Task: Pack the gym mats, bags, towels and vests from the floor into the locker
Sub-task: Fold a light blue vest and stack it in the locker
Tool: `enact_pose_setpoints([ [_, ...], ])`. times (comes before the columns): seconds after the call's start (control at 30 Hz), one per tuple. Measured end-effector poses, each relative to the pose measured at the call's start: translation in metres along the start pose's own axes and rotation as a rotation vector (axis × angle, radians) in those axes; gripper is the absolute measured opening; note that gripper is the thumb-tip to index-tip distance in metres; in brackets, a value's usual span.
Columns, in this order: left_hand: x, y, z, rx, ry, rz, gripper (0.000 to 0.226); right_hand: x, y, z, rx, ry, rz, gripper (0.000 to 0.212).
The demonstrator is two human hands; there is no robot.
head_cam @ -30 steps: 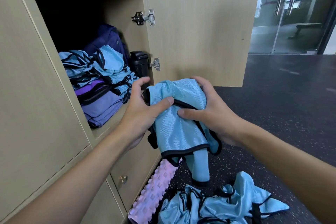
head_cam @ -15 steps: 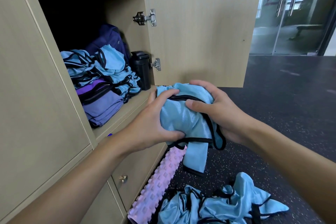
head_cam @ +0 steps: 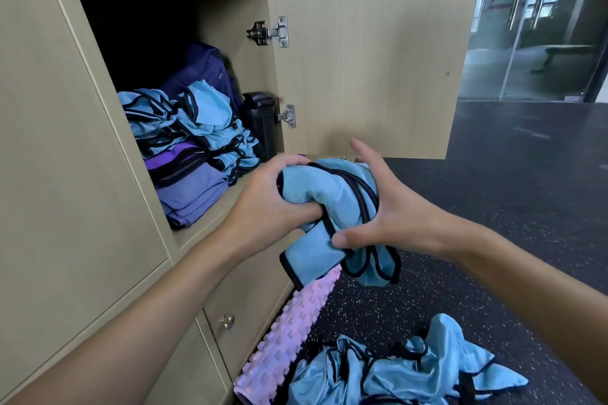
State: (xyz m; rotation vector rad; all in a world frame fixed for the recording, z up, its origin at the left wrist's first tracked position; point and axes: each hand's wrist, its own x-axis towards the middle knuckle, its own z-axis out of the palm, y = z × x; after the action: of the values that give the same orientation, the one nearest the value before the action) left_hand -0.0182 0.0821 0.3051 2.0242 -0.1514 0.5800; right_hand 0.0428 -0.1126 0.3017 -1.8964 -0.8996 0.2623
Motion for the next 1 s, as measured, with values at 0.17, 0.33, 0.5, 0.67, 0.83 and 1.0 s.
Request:
enact_pose_setpoints([
  [0.17, 0.003, 0.003, -0.005, -0.109, 0.029, -0.064, 0.029, 0.004, 0.003, 0.011, -0.014, 0.154, -0.075, 0.107],
  [0.33, 0.003, -0.002, -0.010, -0.117, -0.090, -0.138, 0.042, 0.009, 0.006, 0.008, 0.075, 0.291, -0.084, 0.079],
  [0.5, 0.001, -0.005, -0.010, -0.189, -0.088, -0.076, 0.103, 0.020, 0.002, 0.013, 0.142, 0.269, -0.090, 0.072],
  [0.67, 0.013, -0.010, -0.013, -0.158, 0.221, -0.076, 0.065, 0.049, -0.002, 0.015, 0.269, 0.279, -0.151, 0.074],
  [0.83, 0.038, -0.024, -0.021, -0.262, 0.439, -0.182, 0.051, 0.096, 0.003, 0.027, 0.213, 0.141, -0.250, 0.088],
  [1.0, 0.061, -0.036, -0.039, -0.269, 0.490, -0.191, 0.051, 0.152, 0.006, 0.030, 0.232, 0.171, -0.275, 0.077],
])
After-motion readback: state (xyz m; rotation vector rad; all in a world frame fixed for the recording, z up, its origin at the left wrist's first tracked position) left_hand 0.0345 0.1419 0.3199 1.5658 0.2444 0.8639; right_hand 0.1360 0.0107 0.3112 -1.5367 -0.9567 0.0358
